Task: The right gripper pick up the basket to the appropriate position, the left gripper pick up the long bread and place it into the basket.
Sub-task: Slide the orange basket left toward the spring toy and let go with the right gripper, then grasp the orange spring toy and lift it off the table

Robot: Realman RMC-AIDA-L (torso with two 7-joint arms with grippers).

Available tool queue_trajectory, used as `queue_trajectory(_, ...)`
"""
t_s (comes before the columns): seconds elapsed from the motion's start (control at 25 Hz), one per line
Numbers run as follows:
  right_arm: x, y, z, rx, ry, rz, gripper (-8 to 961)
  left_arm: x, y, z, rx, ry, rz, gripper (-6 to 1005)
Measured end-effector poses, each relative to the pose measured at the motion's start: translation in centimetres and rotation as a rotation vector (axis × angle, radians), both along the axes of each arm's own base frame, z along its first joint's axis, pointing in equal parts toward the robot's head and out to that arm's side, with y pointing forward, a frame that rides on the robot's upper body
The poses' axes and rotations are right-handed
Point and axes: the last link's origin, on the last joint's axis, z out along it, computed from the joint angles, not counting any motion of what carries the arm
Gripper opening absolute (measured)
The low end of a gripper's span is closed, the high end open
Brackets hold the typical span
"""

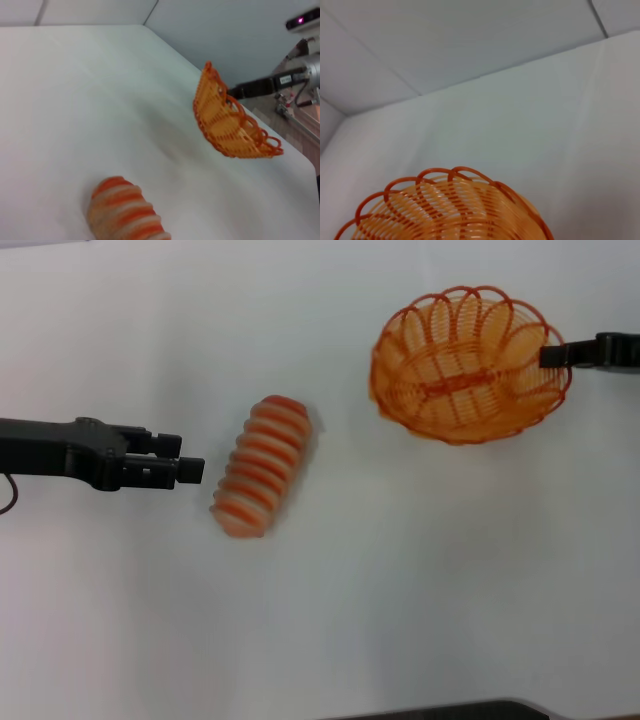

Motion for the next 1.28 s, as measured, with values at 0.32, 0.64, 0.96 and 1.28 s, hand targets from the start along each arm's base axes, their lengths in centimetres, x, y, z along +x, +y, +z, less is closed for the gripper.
queue_trajectory(0.32, 1.3, -1.5, -3.6, 0.041, 0.095, -0.134, 88, 0.8, 0.7, -0.1, 0.001, 0.003, -0.019, 673)
queue_trajectory(0.64, 2.3, -2.3, -6.2, 0.044, 0.113, -0.188, 102, 0.9, 0.8, -0.2, 0.004, 0.009, -0.020, 672)
queue_trajectory(0.96, 2.2, -2.8, -5.8, 0.097, 0.165, -0.161, 296, 0.8, 0.8, -0.2, 0.001, 0.012, -0.016, 673)
queue_trajectory(1.28, 4.2, -3.2, -0.7, 0.454, 0.150, -0.051, 554, 0.9, 0.8, -0.2, 0.003, 0.009, -0.021, 671)
